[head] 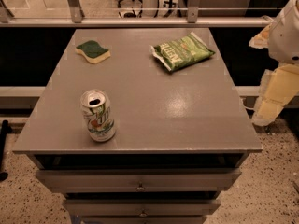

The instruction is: Pick 7up can

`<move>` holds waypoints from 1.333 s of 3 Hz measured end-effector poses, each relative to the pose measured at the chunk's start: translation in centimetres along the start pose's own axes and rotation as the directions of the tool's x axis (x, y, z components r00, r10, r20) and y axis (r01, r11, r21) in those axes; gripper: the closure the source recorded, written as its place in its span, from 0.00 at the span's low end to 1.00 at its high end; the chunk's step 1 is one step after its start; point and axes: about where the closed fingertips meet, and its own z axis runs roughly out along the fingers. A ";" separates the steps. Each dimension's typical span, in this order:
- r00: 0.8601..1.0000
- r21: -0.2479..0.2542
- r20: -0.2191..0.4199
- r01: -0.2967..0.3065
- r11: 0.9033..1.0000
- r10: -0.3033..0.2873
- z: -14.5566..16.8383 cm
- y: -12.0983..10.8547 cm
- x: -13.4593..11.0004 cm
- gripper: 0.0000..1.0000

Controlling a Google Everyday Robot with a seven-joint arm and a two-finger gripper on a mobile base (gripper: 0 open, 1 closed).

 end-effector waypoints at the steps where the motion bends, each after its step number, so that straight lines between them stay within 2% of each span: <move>1: 1.000 0.000 0.000 0.000 1.000 0.000 0.0 0.0 0.0 0.00; 2: 0.995 -0.040 0.096 -0.026 0.999 0.029 1.9 0.3 -1.8 0.00; 3: 0.935 -0.157 0.339 -0.055 0.986 0.106 6.4 1.4 -7.2 0.00; 4: 0.834 -0.227 0.533 -0.024 0.974 0.144 7.6 3.0 -13.0 0.00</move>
Offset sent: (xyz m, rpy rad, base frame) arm 0.0252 0.0762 -0.0567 0.4205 0.0783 0.0237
